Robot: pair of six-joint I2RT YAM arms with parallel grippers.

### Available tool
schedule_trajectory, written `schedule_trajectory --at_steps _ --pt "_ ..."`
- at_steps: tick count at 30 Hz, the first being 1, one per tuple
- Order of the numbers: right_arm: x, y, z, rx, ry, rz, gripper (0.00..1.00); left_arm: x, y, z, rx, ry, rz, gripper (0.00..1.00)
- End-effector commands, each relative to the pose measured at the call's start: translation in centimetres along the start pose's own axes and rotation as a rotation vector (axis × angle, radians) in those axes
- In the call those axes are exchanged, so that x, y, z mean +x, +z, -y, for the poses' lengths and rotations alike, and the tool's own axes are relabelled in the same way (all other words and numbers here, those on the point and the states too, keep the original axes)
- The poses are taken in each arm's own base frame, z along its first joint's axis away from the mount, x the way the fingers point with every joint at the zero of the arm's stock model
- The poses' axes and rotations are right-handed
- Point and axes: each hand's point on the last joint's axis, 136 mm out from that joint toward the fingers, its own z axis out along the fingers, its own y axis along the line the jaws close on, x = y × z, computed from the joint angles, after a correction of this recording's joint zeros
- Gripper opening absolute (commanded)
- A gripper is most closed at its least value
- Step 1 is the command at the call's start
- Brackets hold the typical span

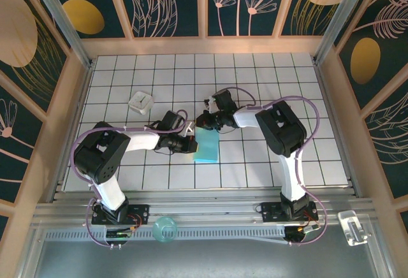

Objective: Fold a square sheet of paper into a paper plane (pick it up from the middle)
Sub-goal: First fold in half a square sheet of paper at the center of the table.

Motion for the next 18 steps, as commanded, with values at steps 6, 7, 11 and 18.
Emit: schedule_trajectory --at_steps 6,7,11,18 --pt "2.1 0.6 4.6 0.135 0.046 -0.043 0.00 1.2 -0.9 -1.0 -0.113 -0.074 -0.035 0.29" --pt "2.3 0.6 4.8 0.138 0.047 -0.048 0.00 0.1 -1.7 0.1 -0.089 -0.059 0.010 0.32" --pt "2.8 0.5 5.4 0.155 0.045 -0.051 0.00 -3.6 -3.3 2.1 -0.010 -0.052 0.140 0.37" --pt "2.8 0.4 5.6 0.164 0.038 -0.050 0.00 -5.8 -1.4 1.7 0.099 -0.137 0.141 0.04"
